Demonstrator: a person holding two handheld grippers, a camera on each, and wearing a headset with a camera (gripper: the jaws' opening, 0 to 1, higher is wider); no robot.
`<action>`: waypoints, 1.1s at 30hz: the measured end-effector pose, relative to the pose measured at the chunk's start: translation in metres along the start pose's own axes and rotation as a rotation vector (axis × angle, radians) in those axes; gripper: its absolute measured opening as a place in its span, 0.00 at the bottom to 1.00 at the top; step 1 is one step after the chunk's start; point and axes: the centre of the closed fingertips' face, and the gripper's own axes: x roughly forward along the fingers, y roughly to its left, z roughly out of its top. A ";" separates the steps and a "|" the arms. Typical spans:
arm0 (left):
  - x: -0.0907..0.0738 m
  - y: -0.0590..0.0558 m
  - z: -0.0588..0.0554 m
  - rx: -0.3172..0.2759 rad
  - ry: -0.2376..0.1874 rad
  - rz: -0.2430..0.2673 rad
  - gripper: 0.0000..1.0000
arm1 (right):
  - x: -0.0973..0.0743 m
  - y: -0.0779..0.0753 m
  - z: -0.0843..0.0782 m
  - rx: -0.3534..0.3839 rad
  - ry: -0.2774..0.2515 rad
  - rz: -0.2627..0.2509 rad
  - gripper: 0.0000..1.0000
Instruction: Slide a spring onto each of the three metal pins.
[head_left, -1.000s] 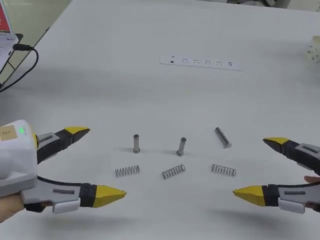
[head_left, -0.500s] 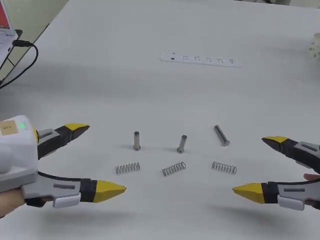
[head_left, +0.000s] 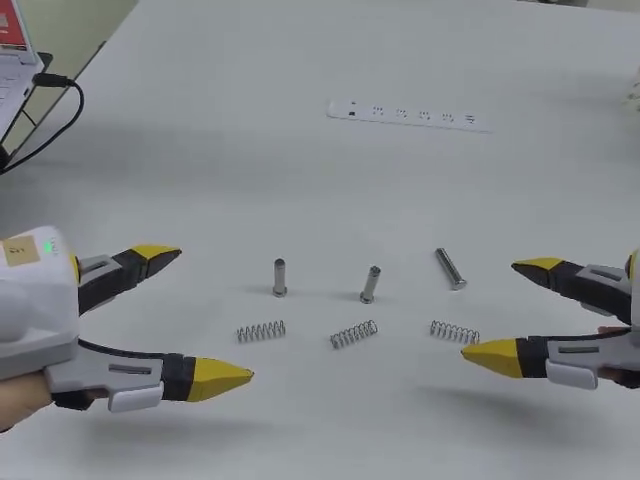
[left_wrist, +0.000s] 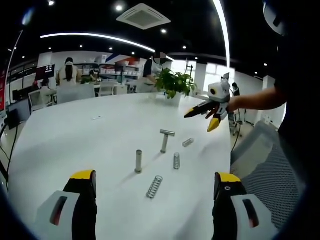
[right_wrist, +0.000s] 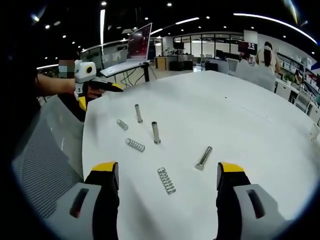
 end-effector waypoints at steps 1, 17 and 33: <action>0.000 0.000 0.000 0.000 0.001 0.000 0.95 | 0.001 -0.002 0.002 0.001 0.000 0.002 0.80; 0.004 0.001 0.000 -0.004 0.003 -0.006 0.95 | 0.019 -0.029 0.011 -0.007 0.063 -0.023 0.68; 0.004 0.002 -0.001 -0.009 0.005 -0.002 0.95 | 0.044 -0.059 0.010 0.103 0.164 -0.037 0.48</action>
